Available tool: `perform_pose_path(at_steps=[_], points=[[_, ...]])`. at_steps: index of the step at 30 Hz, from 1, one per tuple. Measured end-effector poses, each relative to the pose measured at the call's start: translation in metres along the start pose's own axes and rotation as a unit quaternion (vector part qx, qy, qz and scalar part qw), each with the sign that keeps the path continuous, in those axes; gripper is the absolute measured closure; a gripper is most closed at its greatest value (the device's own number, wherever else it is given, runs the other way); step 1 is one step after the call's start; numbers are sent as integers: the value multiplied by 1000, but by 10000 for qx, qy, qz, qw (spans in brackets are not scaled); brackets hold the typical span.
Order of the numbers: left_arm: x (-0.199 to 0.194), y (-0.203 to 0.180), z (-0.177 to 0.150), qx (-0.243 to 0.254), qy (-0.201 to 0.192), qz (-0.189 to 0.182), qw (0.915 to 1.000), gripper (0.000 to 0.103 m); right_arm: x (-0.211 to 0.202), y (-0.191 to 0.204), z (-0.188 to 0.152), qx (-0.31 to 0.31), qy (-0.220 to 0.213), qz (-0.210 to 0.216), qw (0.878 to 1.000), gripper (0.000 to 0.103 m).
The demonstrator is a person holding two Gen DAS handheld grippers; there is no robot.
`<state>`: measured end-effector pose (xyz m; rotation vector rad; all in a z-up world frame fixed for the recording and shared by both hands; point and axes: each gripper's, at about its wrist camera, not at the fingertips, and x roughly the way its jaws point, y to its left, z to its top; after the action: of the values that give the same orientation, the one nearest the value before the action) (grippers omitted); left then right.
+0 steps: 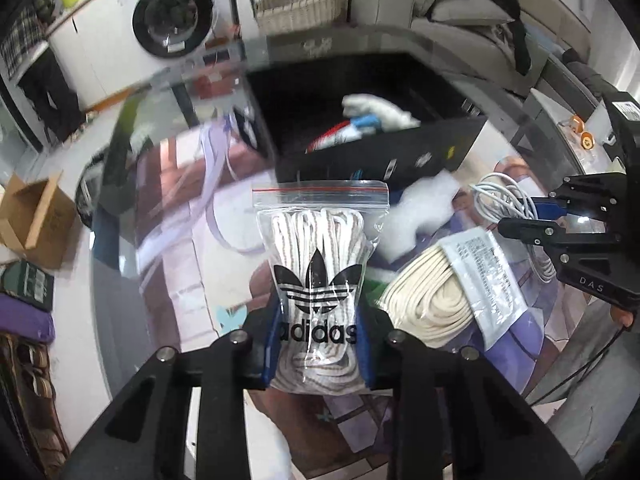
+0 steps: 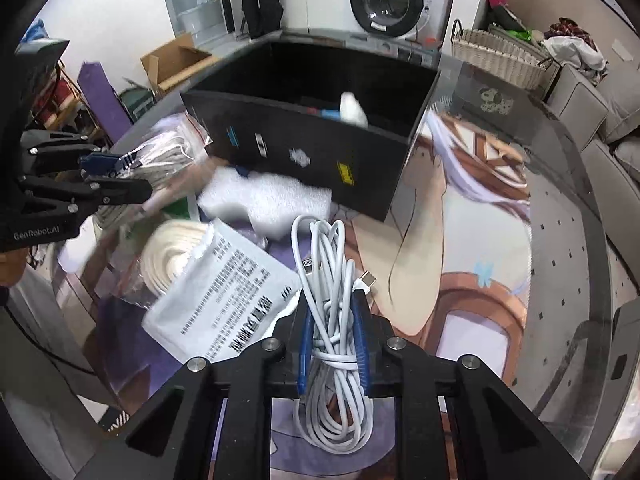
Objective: Organize soft objects
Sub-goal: 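Grasp the coiled white cable with the right tool while the left tool grasps the Adidas lace bag, then lift the cable and lace bag and carry both over the black box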
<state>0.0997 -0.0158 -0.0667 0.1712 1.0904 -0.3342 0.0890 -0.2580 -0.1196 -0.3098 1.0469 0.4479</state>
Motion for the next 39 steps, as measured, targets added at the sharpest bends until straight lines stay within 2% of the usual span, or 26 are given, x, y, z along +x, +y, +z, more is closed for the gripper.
perform_pose_path(at_steps=[3, 6, 10, 12, 15, 18, 19, 21, 22, 23, 26, 31, 39], points=[[-17, -8, 2, 149, -380, 73, 9991, 74, -16, 1, 2, 19, -355, 25, 9994, 86], [-38, -10, 5, 114, -893, 95, 9959, 74, -38, 3, 4, 55, -939, 242, 9953, 86], [-67, -11, 10, 56, -1661, 115, 9860, 74, -69, 12, 12, 96, -1757, 480, 9832, 86], [-77, -11, 11, 13, -1936, 93, 9810, 74, -87, 15, 12, 8, -2251, 504, 9730, 86], [-95, -16, 8, 64, -2471, 214, 9687, 74, -110, 22, 11, -92, -2811, 388, 9588, 86], [-113, -19, 1, 96, -3023, 320, 9526, 74, -129, 22, 6, -66, -3293, 281, 9438, 86], [-121, -19, -4, 36, -3270, 310, 9445, 74, -134, 21, 4, -39, -3444, 246, 9385, 86], [-131, -17, -10, -18, -3577, 289, 9334, 74, -145, 22, -2, 31, -3814, 109, 9243, 86], [-135, -15, -12, -27, -3684, 295, 9292, 74, -148, 22, -5, 52, -3909, 78, 9204, 86], [-141, -14, -17, -72, -3890, 332, 9206, 74, -152, 23, -7, 63, -4000, 58, 9165, 85], [-151, -13, -29, -150, -4219, 337, 9059, 74, -156, 23, -9, 145, -4098, 1, 9120, 85], [-152, -19, -35, 49, -4297, 350, 9023, 74, -158, 20, -12, 296, -4148, -55, 9094, 85], [-153, -22, -34, 54, -4316, 289, 9016, 74, -159, 22, -15, 289, -4183, -67, 9078, 85]])
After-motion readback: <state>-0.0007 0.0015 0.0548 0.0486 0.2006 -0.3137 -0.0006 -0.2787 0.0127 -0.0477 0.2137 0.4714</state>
